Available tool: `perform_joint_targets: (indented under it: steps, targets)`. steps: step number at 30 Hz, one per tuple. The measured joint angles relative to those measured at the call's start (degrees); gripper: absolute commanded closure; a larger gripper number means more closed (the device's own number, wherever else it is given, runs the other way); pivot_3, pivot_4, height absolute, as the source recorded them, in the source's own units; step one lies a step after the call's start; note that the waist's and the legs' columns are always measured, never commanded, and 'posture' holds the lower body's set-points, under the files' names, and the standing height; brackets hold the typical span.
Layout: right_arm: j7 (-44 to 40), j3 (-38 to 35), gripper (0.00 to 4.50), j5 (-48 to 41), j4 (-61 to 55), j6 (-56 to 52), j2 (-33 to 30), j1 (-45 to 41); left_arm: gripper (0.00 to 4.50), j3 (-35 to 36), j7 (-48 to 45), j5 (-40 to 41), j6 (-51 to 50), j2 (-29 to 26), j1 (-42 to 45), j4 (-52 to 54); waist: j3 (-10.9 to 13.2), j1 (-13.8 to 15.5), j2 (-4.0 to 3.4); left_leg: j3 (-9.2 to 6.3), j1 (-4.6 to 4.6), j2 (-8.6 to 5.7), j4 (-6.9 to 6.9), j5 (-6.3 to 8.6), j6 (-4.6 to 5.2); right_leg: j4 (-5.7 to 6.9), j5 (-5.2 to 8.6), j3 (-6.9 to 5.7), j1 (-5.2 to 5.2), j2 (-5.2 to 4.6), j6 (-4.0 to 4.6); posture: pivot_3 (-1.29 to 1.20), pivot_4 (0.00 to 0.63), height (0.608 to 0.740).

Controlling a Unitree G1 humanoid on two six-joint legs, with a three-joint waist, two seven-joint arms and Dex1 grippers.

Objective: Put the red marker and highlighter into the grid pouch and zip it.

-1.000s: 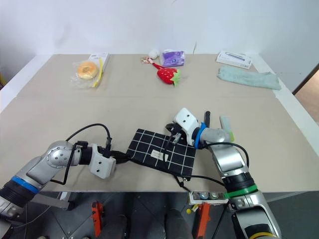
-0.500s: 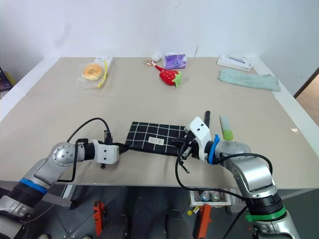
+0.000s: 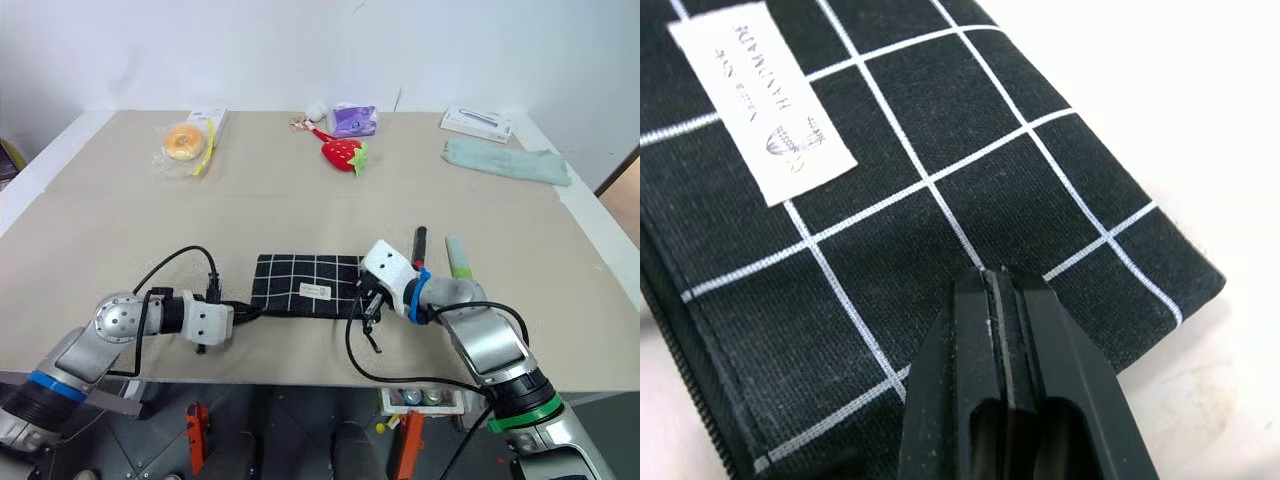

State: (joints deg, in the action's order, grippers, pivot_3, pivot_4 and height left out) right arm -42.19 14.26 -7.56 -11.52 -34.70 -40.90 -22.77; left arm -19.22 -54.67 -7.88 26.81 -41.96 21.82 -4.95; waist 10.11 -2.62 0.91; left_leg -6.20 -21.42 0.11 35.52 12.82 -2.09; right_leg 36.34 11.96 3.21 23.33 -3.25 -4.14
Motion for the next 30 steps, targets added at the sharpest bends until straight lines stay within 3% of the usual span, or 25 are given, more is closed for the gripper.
perform_joint_targets:
  steps: [7,8,10,15,16,24,30]
  targets:
    - [-2.1,0.6,4.50,2.2,1.9,5.2,-0.3,-0.1,4.48,-2.0,3.6,-7.0,22.6,-0.2,11.3,-18.7,0.1,0.0,0.16,0.00,-0.01,0.00,0.02,0.00,0.00,-0.02,0.05,0.01,0.00,0.00,0.14,0.00,0.150,0.740]
    - [-2.3,0.6,4.50,2.2,2.0,5.4,-0.3,-0.1,3.71,-2.0,4.6,-7.8,24.4,-0.1,12.3,-20.5,0.1,0.0,0.17,0.00,-0.01,0.00,0.02,0.00,0.00,-0.02,-0.03,0.01,0.00,0.00,0.01,0.00,0.150,0.740]
    - [-2.6,0.5,4.50,2.2,2.3,5.8,-0.3,-0.1,2.91,-2.1,6.8,-9.7,28.9,0.0,14.3,-25.2,0.1,-0.1,0.18,0.00,-0.02,0.00,0.01,0.00,0.00,-0.03,-0.05,0.00,0.00,0.00,-0.04,0.00,0.150,0.740]
    - [-2.6,0.3,4.50,2.4,2.5,6.1,-0.3,0.0,0.25,-2.1,11.2,-11.0,35.5,0.8,17.5,-31.0,0.1,0.0,0.25,0.00,-0.04,-0.01,0.02,0.00,0.00,-0.03,-0.07,0.01,-0.01,-0.01,-0.07,0.00,0.150,0.740]
    - [-2.6,0.3,4.50,2.4,2.5,6.1,-0.3,0.0,0.03,-2.1,11.7,-11.0,36.3,0.8,17.8,-31.5,0.1,0.0,0.25,0.00,-0.03,-0.01,0.02,0.00,0.00,-0.03,-0.07,0.01,-0.01,-0.01,-0.08,0.00,0.150,0.740]
    - [-2.6,0.3,4.50,3.0,2.4,6.2,-0.1,0.0,0.03,-2.9,16.1,-14.8,44.0,0.9,20.5,-37.9,0.1,0.0,0.29,-0.01,-0.02,-0.01,0.02,-0.01,0.00,-0.03,-0.10,-0.01,-0.02,-0.01,-0.12,0.00,0.150,0.740]
    - [-2.7,0.4,4.50,4.6,2.9,6.5,0.1,-0.2,0.03,-5.9,33.3,-32.2,51.9,2.9,28.5,-48.6,0.1,0.1,0.34,-0.01,0.03,-0.09,0.12,-0.07,-0.09,-0.04,-0.23,0.03,-0.16,-0.05,-0.33,0.00,0.150,0.740]
